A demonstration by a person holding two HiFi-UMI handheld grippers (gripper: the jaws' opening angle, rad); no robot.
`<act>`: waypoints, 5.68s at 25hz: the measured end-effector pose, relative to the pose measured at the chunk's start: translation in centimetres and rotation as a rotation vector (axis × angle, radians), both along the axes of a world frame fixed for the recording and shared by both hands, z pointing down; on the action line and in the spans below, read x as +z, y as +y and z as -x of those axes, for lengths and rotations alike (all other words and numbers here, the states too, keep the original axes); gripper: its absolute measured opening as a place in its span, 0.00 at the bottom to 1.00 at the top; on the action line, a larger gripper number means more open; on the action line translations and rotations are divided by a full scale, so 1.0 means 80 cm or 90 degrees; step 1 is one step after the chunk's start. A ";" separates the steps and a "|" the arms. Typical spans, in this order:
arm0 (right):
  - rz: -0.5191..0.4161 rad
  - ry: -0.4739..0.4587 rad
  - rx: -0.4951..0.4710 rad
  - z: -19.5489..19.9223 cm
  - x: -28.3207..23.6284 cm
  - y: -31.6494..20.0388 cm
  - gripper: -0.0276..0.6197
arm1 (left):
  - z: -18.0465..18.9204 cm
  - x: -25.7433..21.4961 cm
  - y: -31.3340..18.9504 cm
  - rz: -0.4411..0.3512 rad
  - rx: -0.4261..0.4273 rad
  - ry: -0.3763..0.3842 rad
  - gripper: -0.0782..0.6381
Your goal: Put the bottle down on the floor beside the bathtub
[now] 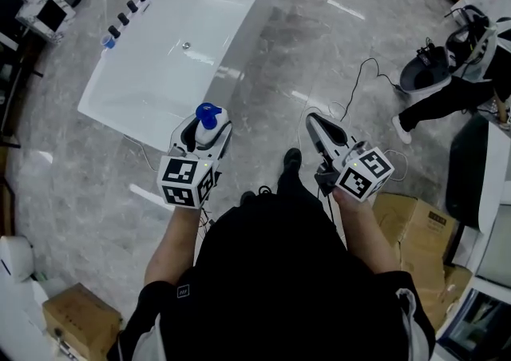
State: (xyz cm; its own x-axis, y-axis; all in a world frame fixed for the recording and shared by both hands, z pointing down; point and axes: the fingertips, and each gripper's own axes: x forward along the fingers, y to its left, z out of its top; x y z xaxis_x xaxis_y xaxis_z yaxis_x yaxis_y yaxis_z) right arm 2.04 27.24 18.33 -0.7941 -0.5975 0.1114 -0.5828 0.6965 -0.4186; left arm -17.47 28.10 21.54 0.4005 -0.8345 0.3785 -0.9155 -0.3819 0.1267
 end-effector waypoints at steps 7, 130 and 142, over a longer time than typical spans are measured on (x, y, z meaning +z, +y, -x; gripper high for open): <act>0.015 -0.005 -0.026 -0.046 0.000 -0.127 0.09 | -0.046 -0.005 -0.115 0.016 -0.030 0.006 0.49; 0.094 0.213 -0.335 -0.018 0.921 -0.838 0.09 | -0.132 1.166 -0.856 0.322 0.129 -0.193 0.49; 0.108 0.237 -0.320 -0.042 0.947 -0.838 0.09 | -0.118 1.186 -0.862 0.324 0.094 -0.151 0.50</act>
State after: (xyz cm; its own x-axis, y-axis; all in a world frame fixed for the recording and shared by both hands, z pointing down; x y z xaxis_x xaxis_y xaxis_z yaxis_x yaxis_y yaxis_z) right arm 5.40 -39.79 94.11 -0.8624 -0.1124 0.4935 -0.3296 0.8647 -0.3790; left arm -8.02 -40.83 116.40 0.3547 -0.4659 0.8107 -0.8829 -0.4523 0.1263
